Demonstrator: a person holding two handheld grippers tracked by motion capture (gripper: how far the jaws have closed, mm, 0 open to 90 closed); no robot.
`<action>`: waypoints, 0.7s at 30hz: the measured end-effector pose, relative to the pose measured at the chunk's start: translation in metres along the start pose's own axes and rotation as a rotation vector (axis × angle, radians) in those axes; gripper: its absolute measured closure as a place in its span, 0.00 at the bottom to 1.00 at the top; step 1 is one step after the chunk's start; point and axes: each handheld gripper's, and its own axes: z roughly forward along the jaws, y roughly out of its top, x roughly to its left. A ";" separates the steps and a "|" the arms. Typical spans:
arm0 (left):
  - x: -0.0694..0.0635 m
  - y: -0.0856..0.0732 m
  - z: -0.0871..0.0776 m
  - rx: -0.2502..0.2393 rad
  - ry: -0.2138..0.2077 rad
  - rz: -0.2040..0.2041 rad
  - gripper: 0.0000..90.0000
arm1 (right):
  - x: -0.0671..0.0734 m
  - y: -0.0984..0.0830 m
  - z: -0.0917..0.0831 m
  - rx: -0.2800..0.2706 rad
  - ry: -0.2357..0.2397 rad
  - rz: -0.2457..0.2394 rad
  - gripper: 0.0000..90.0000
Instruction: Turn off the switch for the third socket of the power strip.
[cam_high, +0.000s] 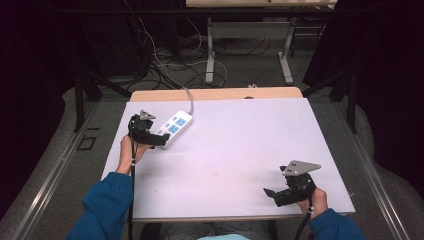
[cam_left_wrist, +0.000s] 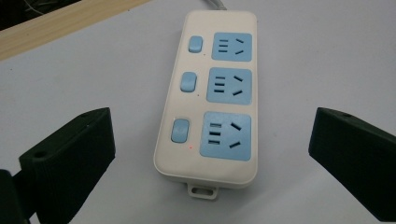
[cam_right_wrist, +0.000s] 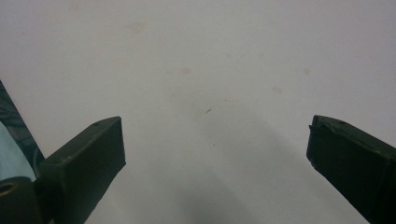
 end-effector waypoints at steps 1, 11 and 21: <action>0.001 0.002 0.002 -0.005 -0.005 -0.008 0.00 | 0.000 0.000 0.000 0.001 -0.001 0.000 0.04; 0.006 0.008 0.011 0.008 -0.007 -0.012 0.00 | 0.000 0.000 0.000 -0.004 -0.005 0.001 0.04; 0.013 0.012 0.014 0.007 -0.002 -0.026 0.10 | 0.000 0.000 0.000 -0.003 -0.004 0.000 0.04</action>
